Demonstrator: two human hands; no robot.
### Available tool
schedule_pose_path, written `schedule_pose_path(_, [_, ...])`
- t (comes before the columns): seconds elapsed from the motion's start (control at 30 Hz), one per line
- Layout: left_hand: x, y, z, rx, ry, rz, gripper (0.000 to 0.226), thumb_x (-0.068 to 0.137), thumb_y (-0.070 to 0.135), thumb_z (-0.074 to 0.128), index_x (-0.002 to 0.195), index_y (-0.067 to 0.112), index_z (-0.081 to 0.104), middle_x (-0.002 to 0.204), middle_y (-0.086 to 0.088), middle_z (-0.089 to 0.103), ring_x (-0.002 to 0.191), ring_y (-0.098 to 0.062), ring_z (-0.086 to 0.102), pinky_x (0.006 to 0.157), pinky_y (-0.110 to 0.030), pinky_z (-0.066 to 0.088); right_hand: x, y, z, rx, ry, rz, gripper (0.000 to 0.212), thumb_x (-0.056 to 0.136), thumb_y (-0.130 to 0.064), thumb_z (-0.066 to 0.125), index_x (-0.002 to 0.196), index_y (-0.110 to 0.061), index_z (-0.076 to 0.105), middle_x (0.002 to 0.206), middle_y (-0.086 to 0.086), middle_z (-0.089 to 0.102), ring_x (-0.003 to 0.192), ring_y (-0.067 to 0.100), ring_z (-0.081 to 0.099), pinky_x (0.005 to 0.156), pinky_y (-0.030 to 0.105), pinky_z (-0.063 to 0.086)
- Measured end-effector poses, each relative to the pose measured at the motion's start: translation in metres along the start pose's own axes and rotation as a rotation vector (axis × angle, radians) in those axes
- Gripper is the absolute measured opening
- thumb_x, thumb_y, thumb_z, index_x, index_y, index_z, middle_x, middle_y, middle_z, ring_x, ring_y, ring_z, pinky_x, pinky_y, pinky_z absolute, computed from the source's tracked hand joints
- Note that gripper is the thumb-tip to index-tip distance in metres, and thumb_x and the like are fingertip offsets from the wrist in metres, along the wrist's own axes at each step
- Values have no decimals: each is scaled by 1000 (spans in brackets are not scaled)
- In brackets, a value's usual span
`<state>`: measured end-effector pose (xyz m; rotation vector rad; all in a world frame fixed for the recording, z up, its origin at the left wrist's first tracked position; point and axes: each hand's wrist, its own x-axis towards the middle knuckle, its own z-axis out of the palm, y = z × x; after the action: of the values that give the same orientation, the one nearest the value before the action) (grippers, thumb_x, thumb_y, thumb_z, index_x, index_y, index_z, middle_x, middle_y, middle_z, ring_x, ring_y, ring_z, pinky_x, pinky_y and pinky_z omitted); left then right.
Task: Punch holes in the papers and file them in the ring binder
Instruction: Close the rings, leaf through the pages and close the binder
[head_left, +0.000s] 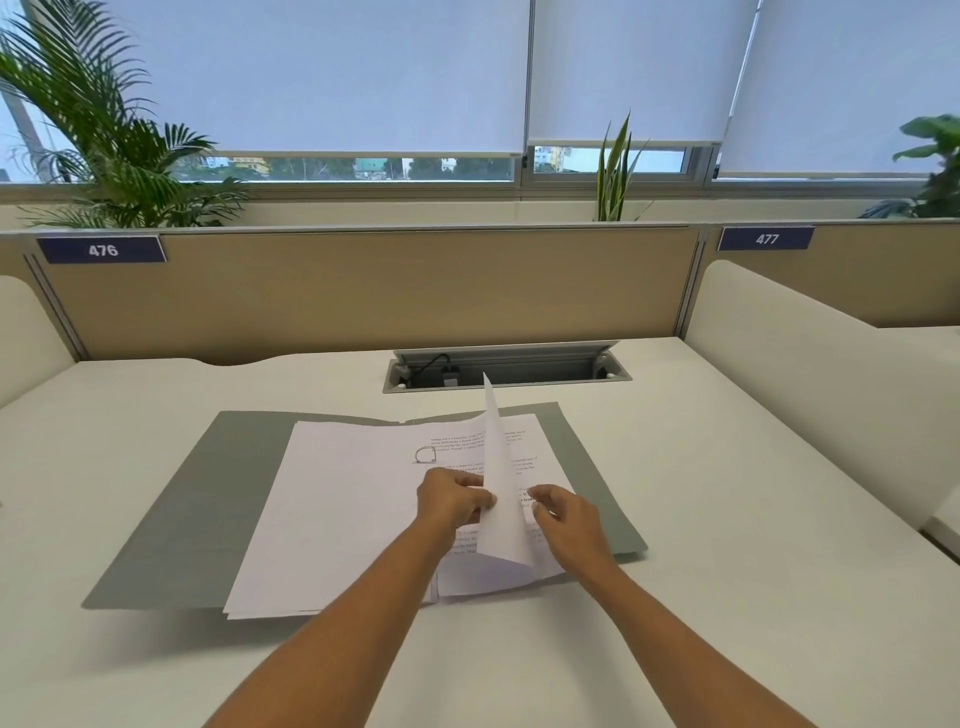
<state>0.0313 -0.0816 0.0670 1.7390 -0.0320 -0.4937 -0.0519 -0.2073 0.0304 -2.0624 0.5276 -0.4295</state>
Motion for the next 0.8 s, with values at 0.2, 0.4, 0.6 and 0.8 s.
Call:
schedule_pose_path(0.2, [6, 1, -49, -19, 85, 16, 39, 67, -7, 75, 104, -7, 64, 98, -19, 66, 80, -29, 64, 76, -33, 54, 2, 16, -9, -308, 10, 37, 30, 91, -17, 50, 119, -13, 61, 126, 3, 61, 115, 20, 56, 95, 24, 41])
schedule_pose_path(0.4, [9, -11, -118, -33, 223, 6, 43, 63, -2, 80, 103, -6, 64, 99, -18, 67, 90, -33, 66, 88, -38, 53, 4, 30, -12, -337, 27, 104, 30, 90, -18, 52, 117, -12, 61, 126, 3, 60, 116, 21, 54, 95, 26, 40])
schedule_pose_path(0.6, [2, -35, -168, -26, 366, -53, 42, 64, -3, 79, 103, -5, 64, 98, -20, 66, 91, -34, 64, 86, -37, 51, 8, 32, -13, -294, 61, 121, 27, 89, -15, 54, 114, -8, 62, 123, 6, 61, 114, 23, 55, 95, 27, 40])
schedule_pose_path(0.8, [-5, -60, -190, 53, 459, -110, 34, 66, -5, 77, 98, -4, 67, 88, -19, 66, 81, -34, 64, 83, -40, 54, 12, 35, -15, -264, 94, 174, 26, 88, -15, 55, 111, -7, 62, 120, 11, 61, 110, 27, 56, 91, 30, 42])
